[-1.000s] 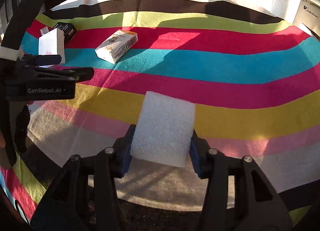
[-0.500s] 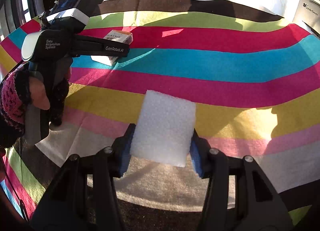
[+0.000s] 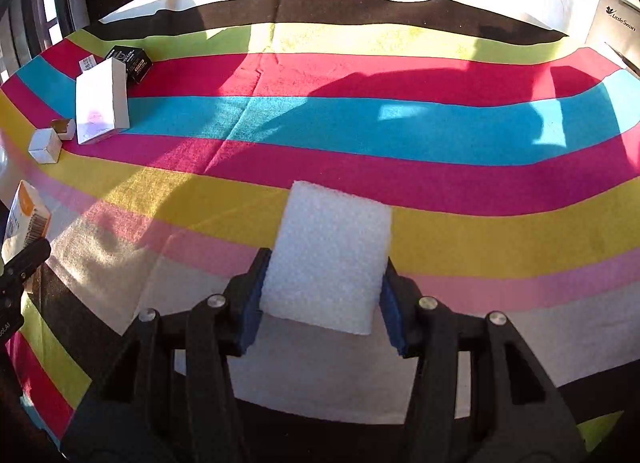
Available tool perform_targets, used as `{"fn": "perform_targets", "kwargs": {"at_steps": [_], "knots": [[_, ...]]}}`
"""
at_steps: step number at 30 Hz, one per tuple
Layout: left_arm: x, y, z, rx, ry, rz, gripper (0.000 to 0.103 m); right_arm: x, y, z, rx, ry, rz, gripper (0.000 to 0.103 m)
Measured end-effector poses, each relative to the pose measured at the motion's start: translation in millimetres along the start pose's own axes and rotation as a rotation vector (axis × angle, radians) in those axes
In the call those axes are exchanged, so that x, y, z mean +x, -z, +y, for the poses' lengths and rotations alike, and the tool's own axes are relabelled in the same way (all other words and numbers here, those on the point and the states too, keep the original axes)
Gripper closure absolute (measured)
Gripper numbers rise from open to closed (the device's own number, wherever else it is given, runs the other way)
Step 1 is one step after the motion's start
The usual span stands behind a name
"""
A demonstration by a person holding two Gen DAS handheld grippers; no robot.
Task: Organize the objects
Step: 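Grasp the white foam block with the right tool while the left tool grasps the white tissue pack, then carry the tissue pack and foam block to the storage bin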
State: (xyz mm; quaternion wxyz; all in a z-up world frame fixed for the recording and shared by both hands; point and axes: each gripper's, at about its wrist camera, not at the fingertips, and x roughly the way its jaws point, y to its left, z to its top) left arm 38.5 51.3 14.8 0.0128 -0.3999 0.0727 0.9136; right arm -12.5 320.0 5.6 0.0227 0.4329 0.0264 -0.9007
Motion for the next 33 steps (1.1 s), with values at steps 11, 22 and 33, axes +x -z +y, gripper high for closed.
{"fn": "perform_targets", "kwargs": {"at_steps": [11,22,33], "knots": [[-50.2,39.6,21.1,-0.074,-0.013,-0.039,0.051,-39.8,29.1,53.8,-0.061,-0.101,-0.015,0.050],[-77.5,75.4,37.8,-0.090,-0.035,-0.035,0.051,-73.2,60.6,127.0,-0.216,-0.219,-0.012,0.050],[-79.5,80.3,44.8,-0.106,-0.042,-0.036,0.051,-83.4,79.1,178.9,-0.336,-0.287,0.003,0.050]]}}
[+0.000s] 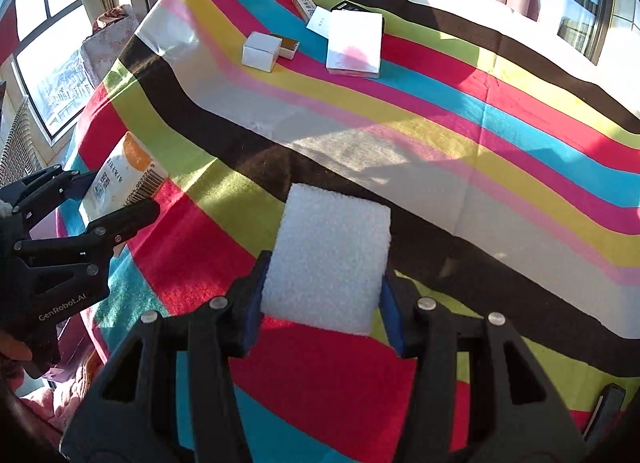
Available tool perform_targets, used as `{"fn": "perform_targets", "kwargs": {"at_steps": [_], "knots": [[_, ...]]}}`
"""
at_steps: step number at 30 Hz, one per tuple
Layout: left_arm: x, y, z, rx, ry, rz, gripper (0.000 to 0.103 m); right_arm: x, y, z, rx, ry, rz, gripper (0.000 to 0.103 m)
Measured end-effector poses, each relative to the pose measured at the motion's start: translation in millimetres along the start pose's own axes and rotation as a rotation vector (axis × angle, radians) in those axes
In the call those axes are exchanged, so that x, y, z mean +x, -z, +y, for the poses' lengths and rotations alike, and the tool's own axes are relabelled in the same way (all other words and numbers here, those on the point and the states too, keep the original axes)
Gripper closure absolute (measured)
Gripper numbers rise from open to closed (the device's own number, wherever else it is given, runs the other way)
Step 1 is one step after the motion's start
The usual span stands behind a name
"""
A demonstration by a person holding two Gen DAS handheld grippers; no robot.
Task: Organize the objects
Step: 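Carry the tissue pack and foam block to the storage bin, then open both tools over the bin to release the items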
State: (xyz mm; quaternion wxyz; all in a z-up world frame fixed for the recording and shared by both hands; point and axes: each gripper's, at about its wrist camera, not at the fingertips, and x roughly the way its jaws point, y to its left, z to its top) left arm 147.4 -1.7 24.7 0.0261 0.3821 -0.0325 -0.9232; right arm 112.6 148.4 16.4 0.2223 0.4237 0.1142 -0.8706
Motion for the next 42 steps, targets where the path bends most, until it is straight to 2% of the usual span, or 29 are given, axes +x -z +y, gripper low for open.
{"fn": "perform_targets", "kwargs": {"at_steps": [8,21,32,42], "knots": [[-17.9,7.4,12.1,-0.018,-0.040,0.002,0.051,-7.2,1.8,31.1,-0.071,-0.041,0.001,0.050],[-62.4,45.6,54.0,-0.091,-0.093,0.012,0.050,-28.8,6.0,109.4,-0.250,-0.110,-0.031,0.049],[-79.5,92.4,96.4,-0.193,-0.158,0.067,0.050,-34.4,20.8,177.0,-0.430,-0.198,-0.028,0.049],[-87.1,132.4,154.4,-0.342,-0.271,0.122,0.050,-28.0,19.7,230.5,-0.597,-0.265,0.006,0.049]]}}
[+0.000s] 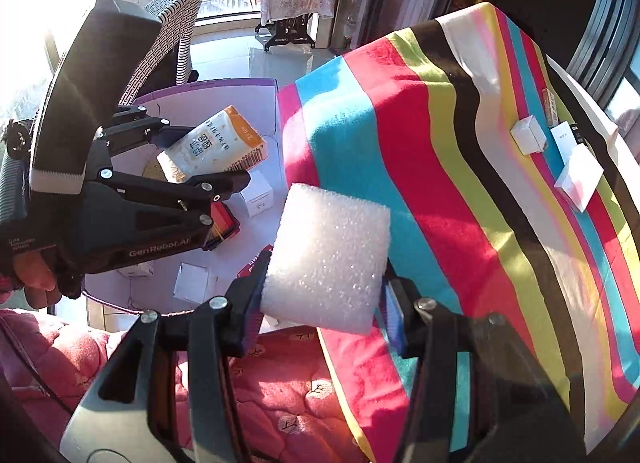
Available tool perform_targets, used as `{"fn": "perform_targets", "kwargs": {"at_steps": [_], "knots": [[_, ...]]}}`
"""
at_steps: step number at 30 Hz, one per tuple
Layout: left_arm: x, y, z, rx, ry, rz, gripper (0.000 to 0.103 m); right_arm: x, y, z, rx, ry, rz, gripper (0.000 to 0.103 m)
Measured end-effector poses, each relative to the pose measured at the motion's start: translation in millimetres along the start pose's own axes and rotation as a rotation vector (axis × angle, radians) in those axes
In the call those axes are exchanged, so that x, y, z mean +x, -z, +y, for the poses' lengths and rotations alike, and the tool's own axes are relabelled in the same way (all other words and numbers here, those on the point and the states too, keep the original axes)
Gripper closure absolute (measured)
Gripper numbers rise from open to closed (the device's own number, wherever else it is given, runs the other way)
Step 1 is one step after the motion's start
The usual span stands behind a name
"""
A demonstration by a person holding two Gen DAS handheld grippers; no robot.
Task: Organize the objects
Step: 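Open both tools over the bin to release the items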
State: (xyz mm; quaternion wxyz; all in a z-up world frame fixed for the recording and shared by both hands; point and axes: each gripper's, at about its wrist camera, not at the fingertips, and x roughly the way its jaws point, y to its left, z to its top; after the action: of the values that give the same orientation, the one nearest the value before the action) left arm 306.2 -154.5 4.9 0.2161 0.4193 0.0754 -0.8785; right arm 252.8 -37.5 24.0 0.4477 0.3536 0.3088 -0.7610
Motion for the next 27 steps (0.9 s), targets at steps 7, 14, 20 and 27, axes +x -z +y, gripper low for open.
{"fn": "perform_targets", "kwargs": {"at_steps": [7,14,20,27], "knots": [[-1.6,5.1,38.0,-0.088,-0.091,-0.008,0.050,12.3,-20.4,29.6,-0.046,-0.120,-0.020,0.049],[-3.3,0.8,70.4,-0.169,-0.206,-0.012,0.019,14.7,-24.4,36.9,-0.021,-0.261,-0.059,0.028],[-10.7,-9.5,54.8,-0.146,-0.207,-0.066,0.017,0.4,-8.6,-2.3,0.087,-0.187,-0.110,0.025],[9.6,-48.1,-46.1,-0.009,0.117,-0.029,0.017,-12.1,29.4,-109.0,0.364,0.031,-0.102,0.024]]}}
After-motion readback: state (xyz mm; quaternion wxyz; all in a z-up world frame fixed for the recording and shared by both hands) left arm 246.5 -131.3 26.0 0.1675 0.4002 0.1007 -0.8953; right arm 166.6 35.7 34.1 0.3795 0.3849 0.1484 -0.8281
